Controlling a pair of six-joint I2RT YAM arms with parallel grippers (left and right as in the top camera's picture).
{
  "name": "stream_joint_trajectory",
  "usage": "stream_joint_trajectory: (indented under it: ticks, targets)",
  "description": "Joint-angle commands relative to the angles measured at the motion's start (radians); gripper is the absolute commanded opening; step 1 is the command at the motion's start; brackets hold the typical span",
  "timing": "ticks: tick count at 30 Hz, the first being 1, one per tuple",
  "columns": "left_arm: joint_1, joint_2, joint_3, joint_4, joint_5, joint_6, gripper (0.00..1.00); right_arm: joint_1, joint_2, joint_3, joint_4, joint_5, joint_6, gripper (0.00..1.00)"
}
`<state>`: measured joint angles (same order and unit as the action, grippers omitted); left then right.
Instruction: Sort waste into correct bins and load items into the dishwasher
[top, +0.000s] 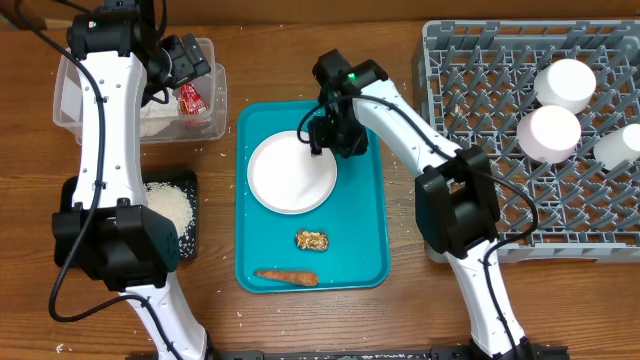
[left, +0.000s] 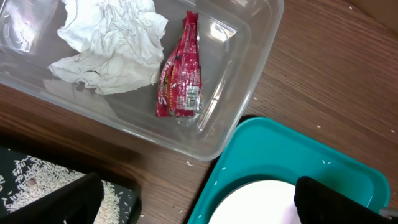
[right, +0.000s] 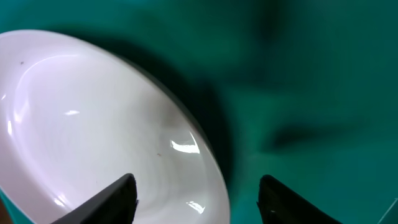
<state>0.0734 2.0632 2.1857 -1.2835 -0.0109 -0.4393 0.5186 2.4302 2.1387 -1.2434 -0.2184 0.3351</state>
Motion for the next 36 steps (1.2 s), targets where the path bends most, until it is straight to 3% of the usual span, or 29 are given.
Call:
stream_joint_trajectory:
  ticks: [1, 6, 12, 14, 16, 25, 30, 36]
  targets:
    - [-0.005, -0.004, 0.010, 0.001, 0.011, -0.011, 1.00, 0.023, 0.026, 0.007, -0.003, 0.054, 0.041, 0.61]
    - [-0.005, -0.004, 0.010, 0.001, 0.011, -0.011, 1.00, 0.037, 0.027, 0.006, -0.004, 0.055, 0.041, 0.50]
    - [-0.005, -0.004, 0.010, 0.001, 0.011, -0.011, 1.00, 0.053, 0.028, -0.038, 0.005, 0.139, 0.086, 0.48]
    - [-0.005, -0.004, 0.010, 0.001, 0.011, -0.011, 1.00, 0.053, 0.028, -0.048, 0.005, 0.140, 0.089, 0.43]
    - [-0.005, -0.004, 0.010, 0.001, 0.011, -0.011, 1.00, 0.053, 0.028, -0.054, 0.003, 0.139, 0.089, 0.30]
    - [-0.005, -0.004, 0.010, 0.001, 0.011, -0.011, 1.00, 0.038, 0.021, 0.003, -0.074, 0.139, 0.089, 0.04]
    - [-0.005, -0.004, 0.010, 0.001, 0.011, -0.011, 1.00, -0.003, -0.018, 0.132, -0.202, 0.157, 0.083, 0.04]
    - [-0.005, -0.004, 0.010, 0.001, 0.011, -0.011, 1.00, -0.108, -0.092, 0.332, -0.381, 0.310, 0.081, 0.04]
